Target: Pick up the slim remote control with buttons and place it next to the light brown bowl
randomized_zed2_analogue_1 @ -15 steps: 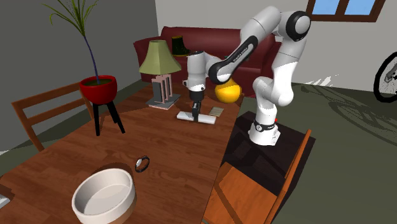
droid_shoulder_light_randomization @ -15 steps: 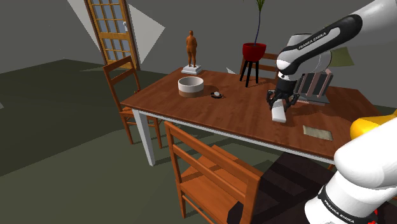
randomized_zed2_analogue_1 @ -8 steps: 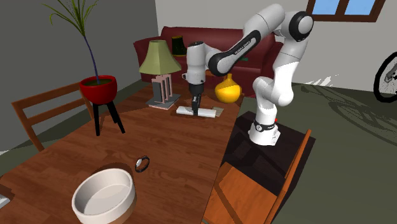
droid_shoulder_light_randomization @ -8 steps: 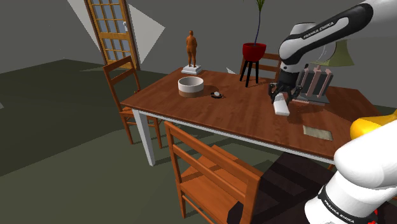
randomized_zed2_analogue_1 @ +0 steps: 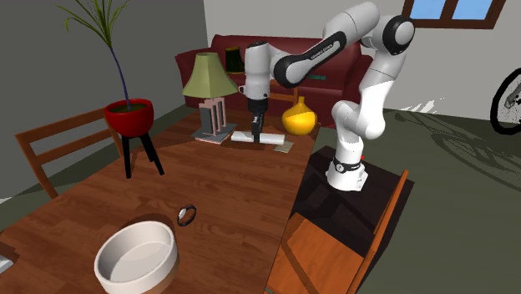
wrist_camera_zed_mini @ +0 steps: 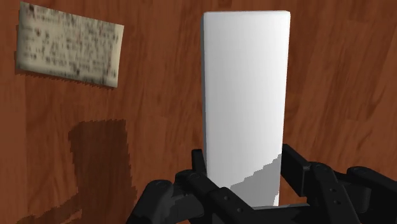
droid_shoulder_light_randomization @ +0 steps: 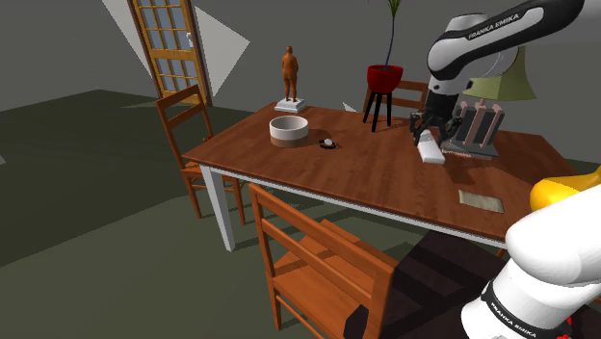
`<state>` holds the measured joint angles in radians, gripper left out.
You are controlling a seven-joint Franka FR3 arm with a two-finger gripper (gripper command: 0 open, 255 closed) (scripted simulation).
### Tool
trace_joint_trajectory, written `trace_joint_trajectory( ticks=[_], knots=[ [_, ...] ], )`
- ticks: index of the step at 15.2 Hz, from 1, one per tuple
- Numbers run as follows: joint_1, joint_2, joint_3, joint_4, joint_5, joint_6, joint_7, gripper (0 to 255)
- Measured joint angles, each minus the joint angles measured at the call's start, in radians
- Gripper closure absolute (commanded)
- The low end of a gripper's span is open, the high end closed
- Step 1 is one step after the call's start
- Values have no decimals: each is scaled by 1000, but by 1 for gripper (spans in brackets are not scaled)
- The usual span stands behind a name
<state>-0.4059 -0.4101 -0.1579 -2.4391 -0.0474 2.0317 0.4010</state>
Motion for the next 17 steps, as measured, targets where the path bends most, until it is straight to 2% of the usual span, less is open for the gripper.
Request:
trace_joint_trajectory(
  ticks=[7, 17],
  knots=[
    [5, -7, 9, 80, 5, -86, 8, 255],
    [64, 336, 61, 423, 61, -89, 86, 255]
  ],
)
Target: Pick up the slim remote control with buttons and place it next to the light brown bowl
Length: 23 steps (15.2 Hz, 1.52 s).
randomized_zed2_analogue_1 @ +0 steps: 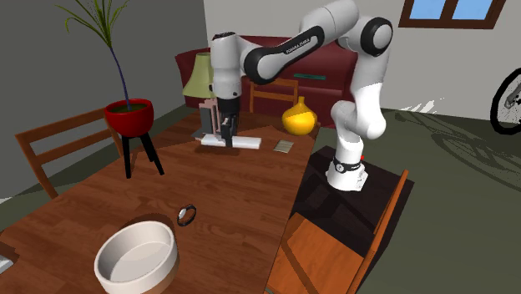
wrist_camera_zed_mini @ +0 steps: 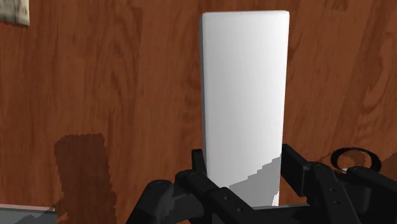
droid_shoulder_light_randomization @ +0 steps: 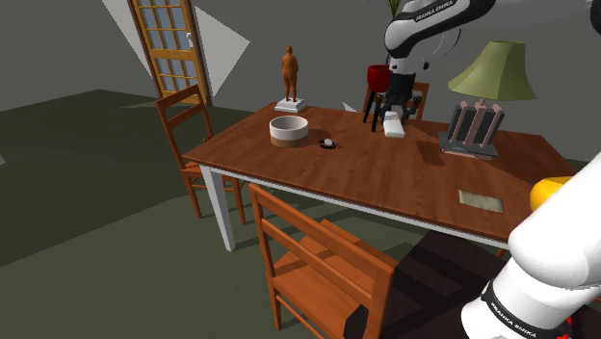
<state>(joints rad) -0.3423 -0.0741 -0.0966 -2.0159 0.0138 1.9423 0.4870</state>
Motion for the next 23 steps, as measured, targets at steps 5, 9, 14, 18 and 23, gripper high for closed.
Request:
trace_joint_trajectory(
  ticks=[5, 9, 14, 18, 23],
  knots=[
    [16, 197, 16, 236, 18, -40, 28, 255],
    [32, 349, 31, 456, 25, -108, 60, 255],
    [44, 585, 43, 807, 33, -222, 92, 255],
    [46, 881, 53, 1296, 38, -413, 120, 255],
    [52, 871, 53, 1210, 37, -339, 121, 255]
  ],
)
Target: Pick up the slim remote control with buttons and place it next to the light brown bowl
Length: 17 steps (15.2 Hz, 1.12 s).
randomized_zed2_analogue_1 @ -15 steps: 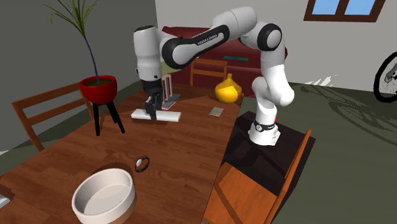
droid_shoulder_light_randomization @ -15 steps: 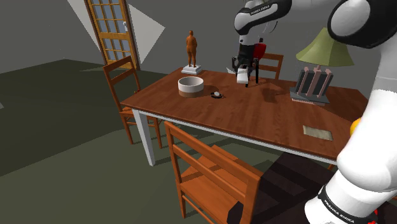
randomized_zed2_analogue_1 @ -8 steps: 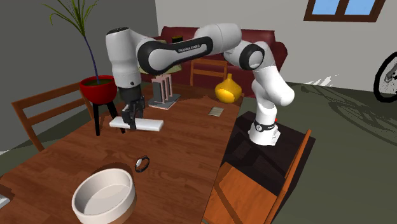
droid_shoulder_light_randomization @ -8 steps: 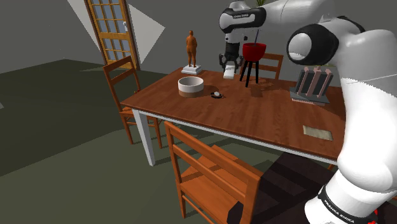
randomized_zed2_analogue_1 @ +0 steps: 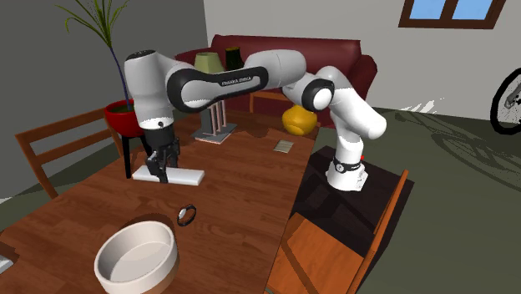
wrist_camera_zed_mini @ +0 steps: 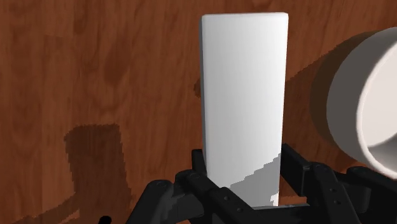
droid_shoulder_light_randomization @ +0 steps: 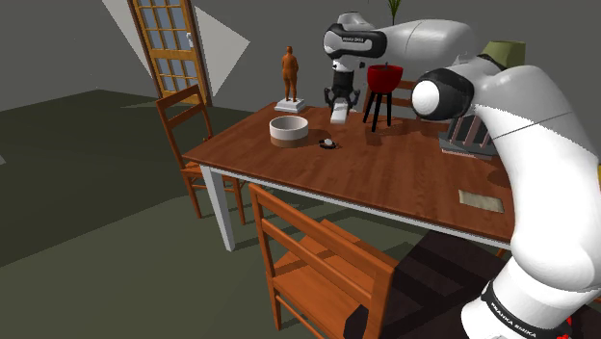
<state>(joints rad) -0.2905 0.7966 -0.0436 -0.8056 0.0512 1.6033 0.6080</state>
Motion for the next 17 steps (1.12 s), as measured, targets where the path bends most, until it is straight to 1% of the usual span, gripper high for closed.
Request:
trace_joint_trajectory(
  ticks=[4, 6, 8, 9, 11, 12, 17],
  knots=[
    [2, -30, -1, -106, 0, 75, -4, 255],
    [3, -35, -1, -141, 0, 106, -4, 255],
    [3, -28, -1, -153, 0, 126, -4, 255],
    [5, -37, -1, -185, 0, 148, -4, 255],
    [5, -28, 0, -196, 1, 169, -5, 255],
    [5, -36, -1, -224, 1, 188, -6, 255],
    [6, -33, 0, -283, 1, 251, -8, 255]
  ],
)
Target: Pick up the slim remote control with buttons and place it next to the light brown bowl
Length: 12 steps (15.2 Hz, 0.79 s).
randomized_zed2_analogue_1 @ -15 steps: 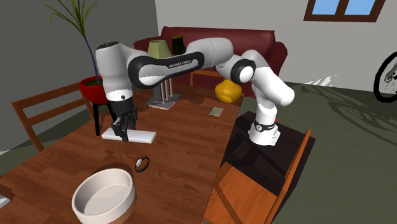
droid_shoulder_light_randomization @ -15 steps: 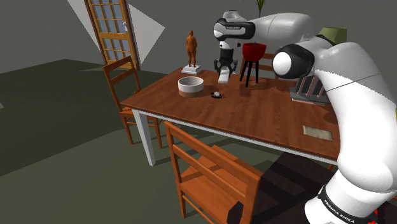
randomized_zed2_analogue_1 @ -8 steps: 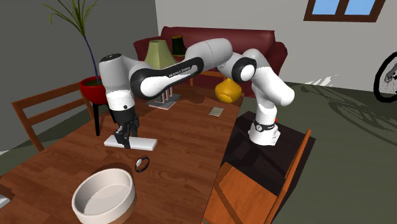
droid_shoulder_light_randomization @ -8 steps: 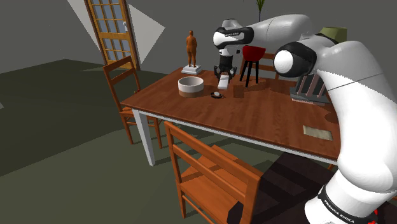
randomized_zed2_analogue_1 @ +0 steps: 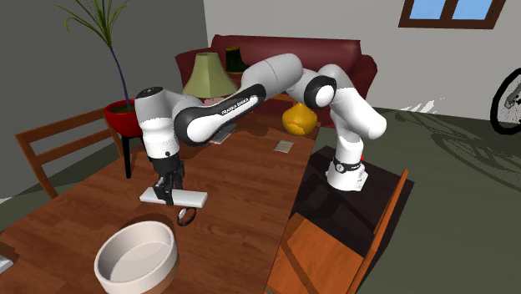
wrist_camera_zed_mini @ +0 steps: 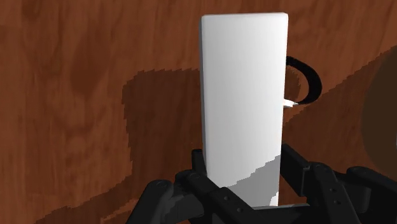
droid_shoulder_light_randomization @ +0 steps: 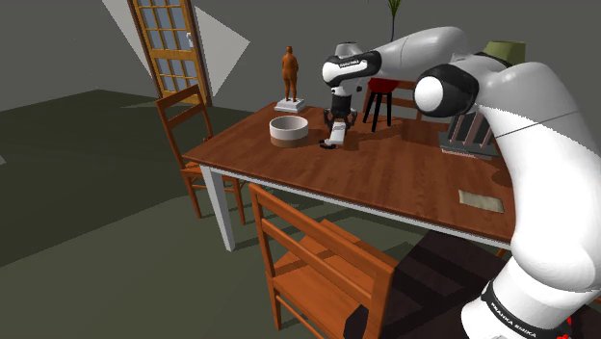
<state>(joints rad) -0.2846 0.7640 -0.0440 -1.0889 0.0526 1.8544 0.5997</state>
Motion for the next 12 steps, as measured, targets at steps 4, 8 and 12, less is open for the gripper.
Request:
trace_joint_trajectory(
  ticks=[4, 8, 12],
  knots=[
    [-1, 9, -1, -34, 1, 48, -2, 255],
    [0, 3, -1, -49, 0, 63, -1, 255],
    [1, 10, 0, -44, 1, 59, -1, 0]
  ],
)
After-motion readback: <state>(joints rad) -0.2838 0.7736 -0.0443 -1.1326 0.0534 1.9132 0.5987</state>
